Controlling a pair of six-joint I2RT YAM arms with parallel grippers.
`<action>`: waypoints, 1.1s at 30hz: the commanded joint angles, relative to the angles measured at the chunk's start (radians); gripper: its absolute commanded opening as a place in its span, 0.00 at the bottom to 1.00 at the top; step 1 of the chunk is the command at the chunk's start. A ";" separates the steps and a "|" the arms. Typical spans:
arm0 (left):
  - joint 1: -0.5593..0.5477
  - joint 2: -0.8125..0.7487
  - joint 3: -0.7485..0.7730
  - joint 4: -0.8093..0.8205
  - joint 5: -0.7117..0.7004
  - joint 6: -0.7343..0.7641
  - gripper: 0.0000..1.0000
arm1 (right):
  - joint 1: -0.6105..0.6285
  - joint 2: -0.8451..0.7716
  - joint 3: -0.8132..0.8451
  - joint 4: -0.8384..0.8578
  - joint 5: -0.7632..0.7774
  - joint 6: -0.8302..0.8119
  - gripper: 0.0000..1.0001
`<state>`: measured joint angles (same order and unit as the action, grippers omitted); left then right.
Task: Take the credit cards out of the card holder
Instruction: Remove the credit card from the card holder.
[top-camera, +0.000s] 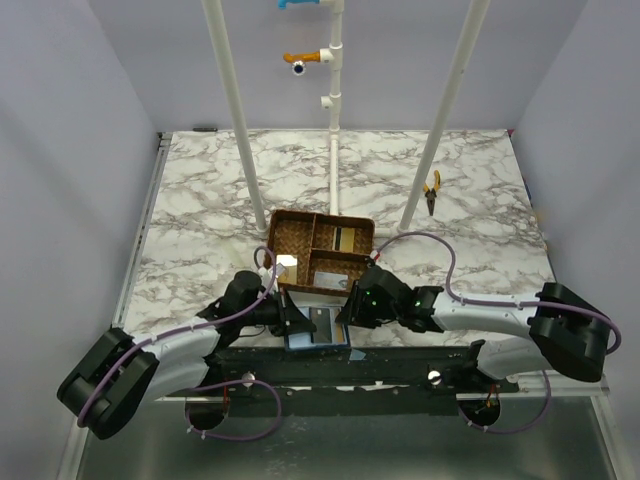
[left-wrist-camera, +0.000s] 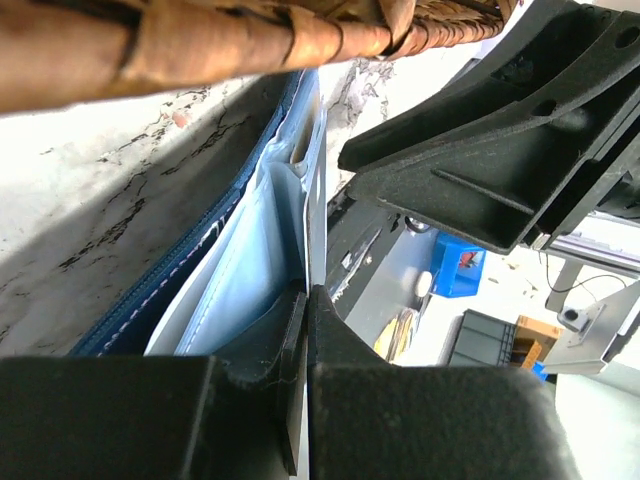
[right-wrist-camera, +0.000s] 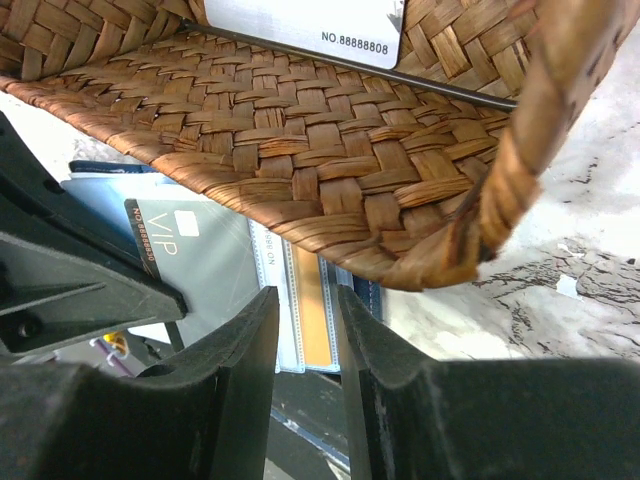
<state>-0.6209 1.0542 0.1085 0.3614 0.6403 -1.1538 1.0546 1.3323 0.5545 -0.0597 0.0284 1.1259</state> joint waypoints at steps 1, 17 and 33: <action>0.006 -0.023 -0.037 0.097 0.010 -0.051 0.00 | -0.015 -0.046 -0.039 0.115 -0.073 0.019 0.35; 0.006 -0.127 -0.017 0.036 -0.018 -0.050 0.00 | -0.050 -0.014 -0.024 0.154 -0.078 0.015 0.37; 0.006 -0.170 -0.148 0.123 -0.061 -0.103 0.00 | -0.191 0.051 0.024 0.155 -0.169 -0.046 0.37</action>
<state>-0.6209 0.8482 0.0189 0.3523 0.5983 -1.2274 0.8642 1.3785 0.5648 0.0853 -0.0818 1.1091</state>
